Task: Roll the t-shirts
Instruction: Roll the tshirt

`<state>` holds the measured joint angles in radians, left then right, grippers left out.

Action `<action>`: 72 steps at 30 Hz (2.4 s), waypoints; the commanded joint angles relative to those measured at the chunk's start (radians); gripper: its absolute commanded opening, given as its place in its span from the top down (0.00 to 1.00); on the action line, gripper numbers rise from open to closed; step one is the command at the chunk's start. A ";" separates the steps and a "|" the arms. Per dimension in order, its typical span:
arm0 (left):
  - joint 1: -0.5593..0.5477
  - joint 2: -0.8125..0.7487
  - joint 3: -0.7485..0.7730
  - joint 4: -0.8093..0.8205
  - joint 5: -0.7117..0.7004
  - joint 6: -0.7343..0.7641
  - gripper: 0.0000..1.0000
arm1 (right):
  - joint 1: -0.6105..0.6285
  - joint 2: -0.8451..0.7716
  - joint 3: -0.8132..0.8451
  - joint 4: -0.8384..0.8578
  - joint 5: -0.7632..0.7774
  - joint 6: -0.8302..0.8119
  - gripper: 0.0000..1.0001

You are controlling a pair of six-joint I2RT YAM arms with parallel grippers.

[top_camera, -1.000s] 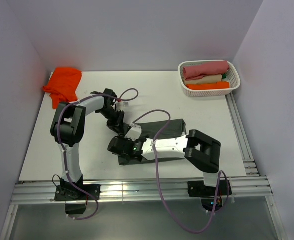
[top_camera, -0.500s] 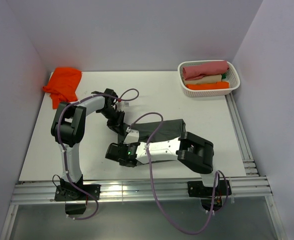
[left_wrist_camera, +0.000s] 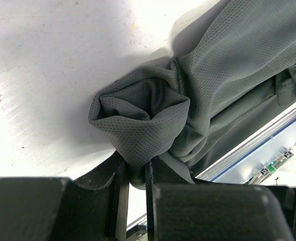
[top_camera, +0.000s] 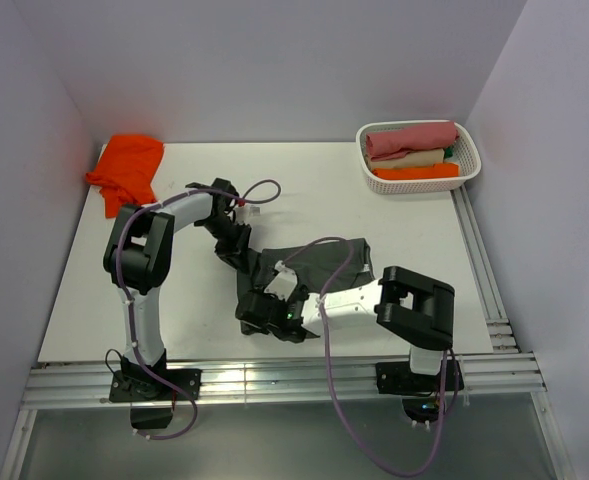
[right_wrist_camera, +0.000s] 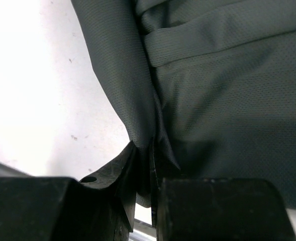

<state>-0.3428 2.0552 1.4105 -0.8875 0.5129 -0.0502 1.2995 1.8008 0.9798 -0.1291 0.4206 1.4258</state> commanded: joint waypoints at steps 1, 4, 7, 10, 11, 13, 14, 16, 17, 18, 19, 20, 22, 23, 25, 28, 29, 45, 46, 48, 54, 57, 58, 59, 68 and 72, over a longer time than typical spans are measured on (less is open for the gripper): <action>-0.002 0.005 0.030 0.032 -0.054 -0.005 1.00 | 0.009 -0.023 -0.093 0.121 -0.091 0.079 0.94; -0.004 0.005 0.038 0.027 -0.060 -0.002 0.98 | 0.014 -0.026 -0.202 0.268 -0.103 0.151 0.96; -0.004 -0.007 0.051 0.018 -0.047 0.009 0.80 | 0.015 -0.017 -0.315 0.449 -0.117 0.208 0.96; -0.004 -0.023 0.071 0.004 -0.011 0.016 0.59 | 0.015 0.006 -0.355 0.539 -0.128 0.237 0.95; -0.002 -0.033 0.083 -0.001 0.015 0.026 0.51 | 0.015 0.024 -0.362 0.563 -0.135 0.242 0.95; 0.001 -0.053 0.093 -0.017 0.045 0.039 0.45 | 0.012 0.044 -0.365 0.574 -0.140 0.249 0.95; 0.008 -0.058 0.100 -0.024 0.061 0.039 0.41 | 0.012 0.049 -0.371 0.595 -0.146 0.258 0.95; 0.019 -0.075 0.105 -0.047 0.114 0.080 0.39 | 0.006 0.060 -0.391 0.640 -0.154 0.274 0.95; 0.031 -0.075 0.108 -0.062 0.125 0.108 0.37 | 0.003 0.063 -0.420 0.690 -0.158 0.291 0.96; 0.036 -0.075 0.108 -0.076 0.154 0.124 0.38 | -0.002 0.069 -0.435 0.719 -0.164 0.297 0.96; 0.044 -0.076 0.104 -0.083 0.171 0.137 0.38 | -0.005 0.075 -0.450 0.746 -0.167 0.304 0.96; 0.060 -0.079 0.085 -0.091 0.189 0.160 0.38 | -0.008 0.078 -0.473 0.787 -0.167 0.315 0.96; 0.080 -0.084 0.062 -0.087 0.214 0.179 0.38 | -0.019 0.088 -0.492 0.816 -0.174 0.321 0.96; 0.096 -0.081 0.042 -0.091 0.220 0.206 0.38 | -0.020 0.089 -0.492 0.833 -0.178 0.320 0.96; 0.102 -0.067 0.027 -0.102 0.237 0.236 0.38 | -0.028 0.100 -0.483 0.836 -0.189 0.314 0.96; 0.102 -0.059 -0.018 -0.076 0.236 0.257 0.38 | -0.032 0.115 -0.481 0.855 -0.198 0.309 0.96; 0.102 -0.059 -0.043 -0.056 0.230 0.251 0.37 | -0.032 0.120 -0.484 0.876 -0.198 0.317 0.96; 0.065 -0.010 0.007 -0.008 0.024 0.095 0.94 | -0.011 0.006 -0.304 0.302 -0.074 0.176 0.46; 0.061 -0.012 0.008 -0.011 -0.003 0.092 0.94 | -0.002 -0.004 -0.253 0.242 -0.059 0.167 0.44; 0.050 -0.015 0.013 -0.013 -0.020 0.087 0.95 | 0.007 -0.011 -0.193 0.059 -0.034 0.134 0.39; 0.031 -0.010 0.030 -0.021 -0.073 0.073 0.97 | 0.056 0.026 0.089 -0.380 0.066 0.071 0.33; 0.024 -0.006 0.041 -0.025 -0.091 0.070 0.97 | 0.081 0.051 0.221 -0.553 0.113 0.062 0.31; 0.021 -0.003 0.042 -0.028 -0.097 0.067 0.97 | 0.086 0.061 0.273 -0.587 0.119 0.056 0.31; 0.016 -0.003 0.048 -0.030 -0.102 0.067 0.97 | 0.095 0.068 0.296 -0.639 0.135 0.047 0.30; 0.004 0.002 0.050 -0.041 -0.117 0.069 0.98 | 0.104 0.032 0.401 -0.646 0.247 -0.067 0.31; 0.002 0.006 0.051 -0.044 -0.125 0.067 0.98 | 0.070 0.101 0.514 -0.619 0.293 -0.174 0.35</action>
<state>-0.3359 2.0537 1.4395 -0.9592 0.4515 0.0105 1.3975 1.8675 1.3811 -0.7494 0.5995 1.3514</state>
